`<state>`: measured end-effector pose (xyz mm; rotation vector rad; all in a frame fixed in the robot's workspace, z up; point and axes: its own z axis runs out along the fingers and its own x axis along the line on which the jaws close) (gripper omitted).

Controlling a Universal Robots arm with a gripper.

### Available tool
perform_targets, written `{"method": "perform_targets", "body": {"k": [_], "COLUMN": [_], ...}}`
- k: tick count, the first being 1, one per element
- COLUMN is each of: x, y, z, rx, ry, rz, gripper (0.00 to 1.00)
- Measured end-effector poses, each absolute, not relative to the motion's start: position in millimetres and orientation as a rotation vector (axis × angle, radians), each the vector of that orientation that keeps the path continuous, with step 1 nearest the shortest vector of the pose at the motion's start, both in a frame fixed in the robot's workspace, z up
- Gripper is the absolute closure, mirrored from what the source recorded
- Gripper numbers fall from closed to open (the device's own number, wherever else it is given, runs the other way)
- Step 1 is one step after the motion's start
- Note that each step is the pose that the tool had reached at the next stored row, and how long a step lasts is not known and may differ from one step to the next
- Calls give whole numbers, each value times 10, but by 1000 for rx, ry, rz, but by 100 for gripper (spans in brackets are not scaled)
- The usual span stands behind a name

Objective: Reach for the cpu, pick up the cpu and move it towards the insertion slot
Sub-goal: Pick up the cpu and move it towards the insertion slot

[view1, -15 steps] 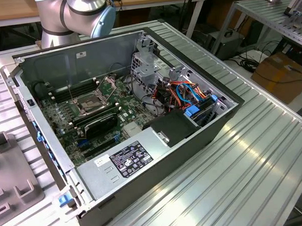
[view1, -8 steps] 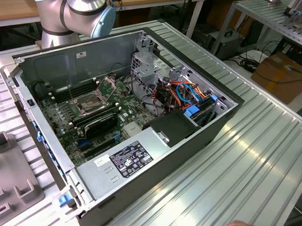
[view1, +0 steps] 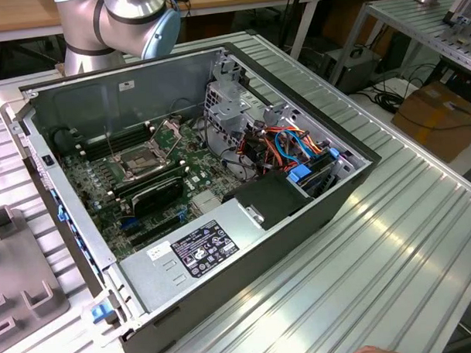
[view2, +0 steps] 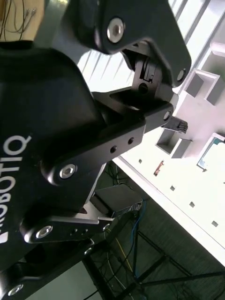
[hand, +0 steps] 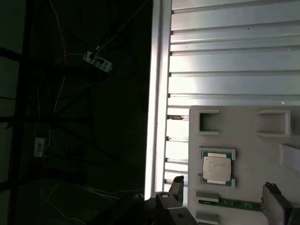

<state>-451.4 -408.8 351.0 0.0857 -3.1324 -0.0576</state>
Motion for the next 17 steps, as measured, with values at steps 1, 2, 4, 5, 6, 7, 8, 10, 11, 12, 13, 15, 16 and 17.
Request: {"method": "perform_targets", "body": {"k": [1,2,4,5,6,7,8,10,11,12,13,15,16,17], "x": [-4514,-4514,-4514,-4514,-4514,-4514,-4514,-4514,-4514,-4514,-4514,-4514,-4514,-4514], "y": [-4088,-4088,-4088,-4088,-4088,-4088,-4088,-4087,-4088,-4088,-4088,-4088,-4088,-4088], "z": [3474,3422,3405,3402,3401,3397,3386,3368,3352,3343,3334,3318,3310,3302], "rx": [86,86,86,86,86,86,86,86,86,86,86,86,86,86], "ry": [-3133,-3133,-3132,-3133,-3132,-3133,-3133,-3133,-3133,-3133,-3133,-3133,-3133,-3133], "rz": [-57,-58,-58,-58,-58,-58,-58,-58,-58,-58,-58,-58,-58,-58], "gripper": [28,28,28,28,28,28,28,28,28,28,28,28,28,28]}}
